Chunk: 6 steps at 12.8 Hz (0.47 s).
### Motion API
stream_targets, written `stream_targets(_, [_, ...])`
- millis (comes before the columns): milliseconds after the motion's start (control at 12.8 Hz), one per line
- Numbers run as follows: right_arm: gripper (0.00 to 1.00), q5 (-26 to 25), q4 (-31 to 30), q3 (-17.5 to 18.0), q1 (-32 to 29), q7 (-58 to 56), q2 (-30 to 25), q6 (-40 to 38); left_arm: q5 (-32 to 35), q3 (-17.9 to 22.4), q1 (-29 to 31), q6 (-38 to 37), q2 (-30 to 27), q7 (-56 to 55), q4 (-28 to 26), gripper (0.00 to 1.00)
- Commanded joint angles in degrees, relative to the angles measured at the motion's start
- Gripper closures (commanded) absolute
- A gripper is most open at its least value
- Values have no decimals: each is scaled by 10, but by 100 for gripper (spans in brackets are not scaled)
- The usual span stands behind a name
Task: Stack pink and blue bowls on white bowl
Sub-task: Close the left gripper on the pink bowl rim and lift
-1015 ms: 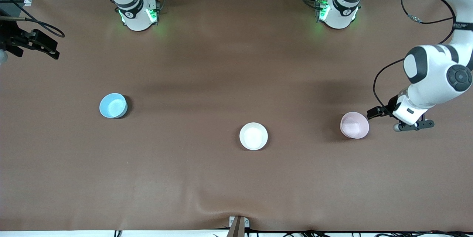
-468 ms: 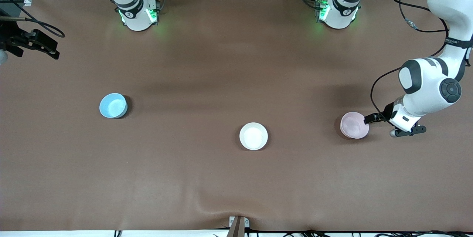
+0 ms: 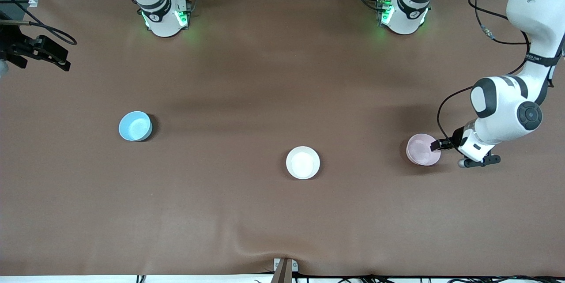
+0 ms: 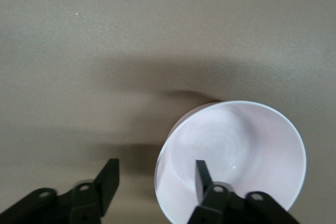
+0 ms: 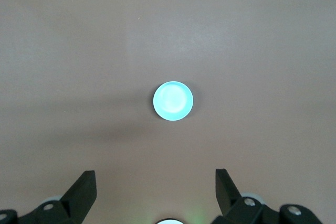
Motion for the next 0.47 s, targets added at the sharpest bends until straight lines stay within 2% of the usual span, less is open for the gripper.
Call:
stream_targets(0, [0,-4,7,4,-5,7,4,0,5,-3,-11,2,13,7,16,94])
stream_targets(78, [0,-4,7,4,-6,7,5,1,4,-3,-20,2,13,6,15,100])
stream_targets(390, [0,-4,7,4,-5,7,5,2,3,-3,-60,0,5,6,16,100])
